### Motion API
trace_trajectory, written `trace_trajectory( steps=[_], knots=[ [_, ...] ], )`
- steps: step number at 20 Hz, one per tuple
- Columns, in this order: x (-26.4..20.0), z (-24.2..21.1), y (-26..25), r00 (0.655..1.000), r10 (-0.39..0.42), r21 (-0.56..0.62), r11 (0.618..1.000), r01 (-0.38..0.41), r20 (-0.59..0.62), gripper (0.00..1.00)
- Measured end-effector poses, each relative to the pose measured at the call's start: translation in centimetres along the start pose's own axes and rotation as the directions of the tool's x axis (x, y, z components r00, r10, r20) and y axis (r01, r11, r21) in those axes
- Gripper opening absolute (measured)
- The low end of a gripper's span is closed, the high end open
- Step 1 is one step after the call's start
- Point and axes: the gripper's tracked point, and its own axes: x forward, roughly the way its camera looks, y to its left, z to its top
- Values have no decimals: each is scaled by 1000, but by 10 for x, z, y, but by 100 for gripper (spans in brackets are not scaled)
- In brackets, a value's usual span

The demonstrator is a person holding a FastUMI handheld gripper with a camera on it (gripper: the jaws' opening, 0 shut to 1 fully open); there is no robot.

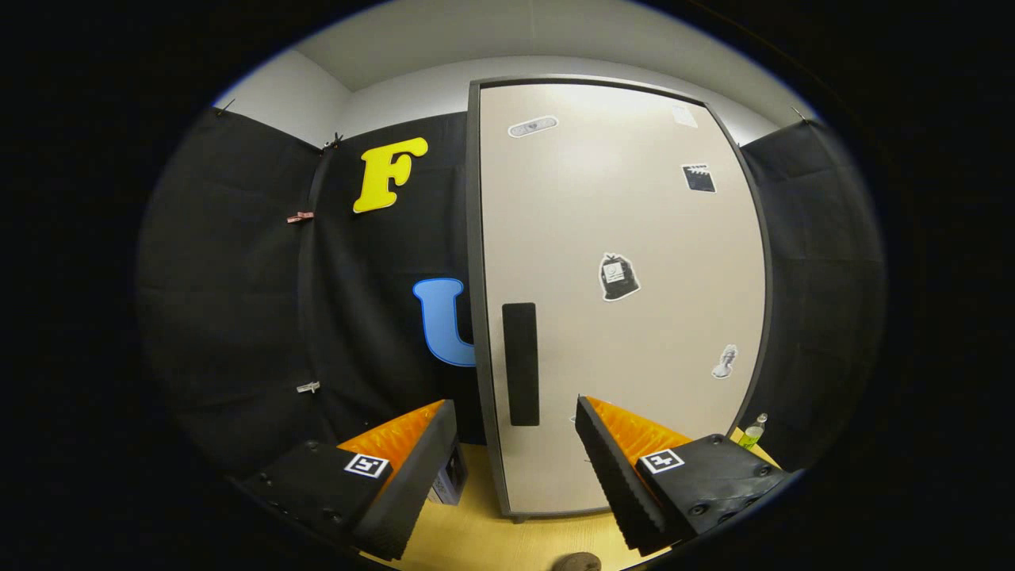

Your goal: Open the shoe cabinet door, grab the shoes and put them into the shoe cabinet, then close the shoe cabinet door.

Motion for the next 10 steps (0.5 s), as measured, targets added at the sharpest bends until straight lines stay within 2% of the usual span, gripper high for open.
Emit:
trace_trajectory(
  steps=[10],
  knots=[
    [71,-6,-15,996,-88,17,996,88,7,99]
  ],
)
